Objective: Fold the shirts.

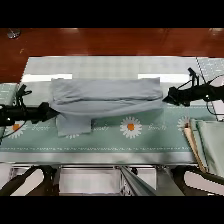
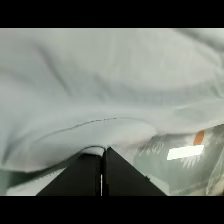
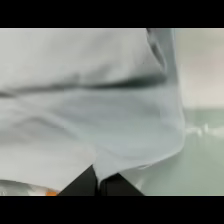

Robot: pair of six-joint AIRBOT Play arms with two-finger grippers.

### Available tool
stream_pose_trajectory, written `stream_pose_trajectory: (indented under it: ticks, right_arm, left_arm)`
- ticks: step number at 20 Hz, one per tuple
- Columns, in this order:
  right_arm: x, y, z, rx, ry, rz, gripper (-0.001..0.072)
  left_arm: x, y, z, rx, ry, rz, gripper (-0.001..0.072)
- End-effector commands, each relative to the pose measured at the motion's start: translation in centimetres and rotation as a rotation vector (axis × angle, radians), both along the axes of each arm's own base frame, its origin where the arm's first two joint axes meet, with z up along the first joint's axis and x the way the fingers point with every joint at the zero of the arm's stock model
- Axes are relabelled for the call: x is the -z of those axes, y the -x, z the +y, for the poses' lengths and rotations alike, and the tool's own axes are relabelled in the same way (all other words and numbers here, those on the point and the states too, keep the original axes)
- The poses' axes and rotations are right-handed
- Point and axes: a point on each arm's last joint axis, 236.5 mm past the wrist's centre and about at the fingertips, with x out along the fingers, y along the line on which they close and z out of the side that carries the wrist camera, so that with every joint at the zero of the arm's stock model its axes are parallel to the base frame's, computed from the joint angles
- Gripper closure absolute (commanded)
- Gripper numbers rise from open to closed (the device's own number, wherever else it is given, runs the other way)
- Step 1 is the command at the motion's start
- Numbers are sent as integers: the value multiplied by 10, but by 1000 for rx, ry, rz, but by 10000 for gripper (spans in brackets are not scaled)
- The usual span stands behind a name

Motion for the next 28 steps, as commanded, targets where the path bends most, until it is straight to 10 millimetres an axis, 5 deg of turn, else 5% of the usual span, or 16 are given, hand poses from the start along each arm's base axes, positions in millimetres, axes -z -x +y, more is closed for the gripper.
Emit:
stream_pose_trajectory:
  ticks: [1, 8, 12, 15, 16, 17, 18, 20, 22, 25, 28]
  right_arm:
    - [-27, -53, 1, 21, 10, -116, 685]
    - [4, -121, 11, 101, -67, -82, 685]
    - [15, -141, 18, 122, -128, -69, 685]
    - [18, -149, 26, 106, -166, -96, 678]
    - [16, -151, 23, 111, -163, -103, 480]
    - [12, -151, 17, 109, -168, -101, 185]
    - [5, -148, 6, 95, -174, -100, 83]
    - [-3, -134, -23, 79, -168, -73, 85]
    - [12, -103, -55, 52, -103, 33, 85]
    - [42, -77, -71, 84, -27, 158, 85]
    - [56, -77, -52, 71, -47, 172, 88]
  left_arm:
    - [-15, -56, 20, -49, -18, -37, 687]
    - [7, -183, 7, 1, -24, -45, 688]
    - [22, -218, 15, 23, -62, -19, 687]
    - [32, -213, 17, 46, -56, 25, 661]
    - [31, -207, 17, 60, -47, 40, 401]
    - [28, -196, 23, 94, -51, 76, 19]
    - [26, -183, 38, 130, -86, 117, 6]
    - [25, -145, 89, 125, -202, 277, 7]
    - [24, -107, 132, 96, -304, 400, 7]
    - [13, -109, 129, -18, -320, 252, 7]
    - [-18, -121, 82, -110, -269, -26, 7]
